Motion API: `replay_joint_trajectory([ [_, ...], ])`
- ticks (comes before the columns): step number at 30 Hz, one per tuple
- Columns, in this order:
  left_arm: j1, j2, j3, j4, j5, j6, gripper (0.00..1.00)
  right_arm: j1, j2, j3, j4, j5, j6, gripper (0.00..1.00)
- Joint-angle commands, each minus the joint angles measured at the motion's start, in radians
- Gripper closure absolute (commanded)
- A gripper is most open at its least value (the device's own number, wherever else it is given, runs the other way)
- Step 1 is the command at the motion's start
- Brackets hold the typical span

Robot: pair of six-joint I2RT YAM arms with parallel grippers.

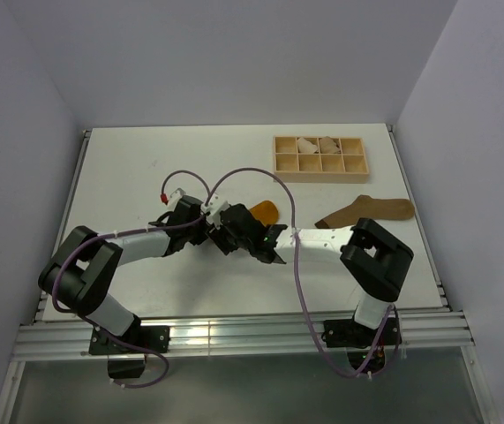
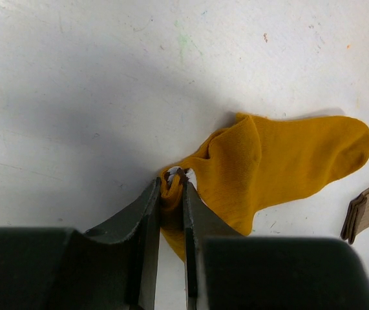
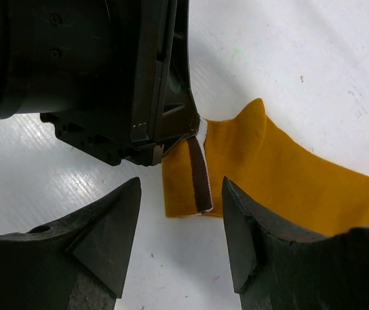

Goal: Roll the socks
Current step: Roll the sock at the center of the board.

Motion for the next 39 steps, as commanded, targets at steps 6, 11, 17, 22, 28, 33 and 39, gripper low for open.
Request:
replay_joint_trajectory([
  [6, -0.012, 0.003, 0.028, -0.046, -0.014, 0.038, 0.94, 0.026, 0.062, -0.016, 0.063, -0.008, -0.053, 0.39],
  [11, -0.012, 0.000, 0.028, -0.047, -0.010, 0.036, 0.94, 0.038, 0.088, -0.036, 0.046, -0.011, -0.035, 0.42],
  [17, -0.012, 0.000, 0.013, -0.038, -0.002, 0.032, 0.93, 0.040, 0.084, -0.110, 0.111, -0.071, -0.027, 0.43],
  [22, -0.012, 0.009, 0.013, -0.037, 0.010, 0.023, 0.93, 0.040, 0.096, -0.144, 0.167, -0.043, -0.047, 0.43],
  [28, -0.012, 0.000, 0.019, -0.050, 0.015, 0.013, 0.93, 0.057, 0.148, -0.132, 0.164, 0.040, -0.062, 0.45],
  [33, -0.012, -0.011, 0.021, -0.052, 0.026, 0.003, 0.92, 0.081, 0.193, -0.101, 0.131, 0.127, -0.048, 0.58],
  [39, -0.012, -0.052, -0.021, -0.021, 0.022, -0.057, 0.74, 0.081, 0.170, -0.113, 0.097, 0.119, -0.001, 0.98],
])
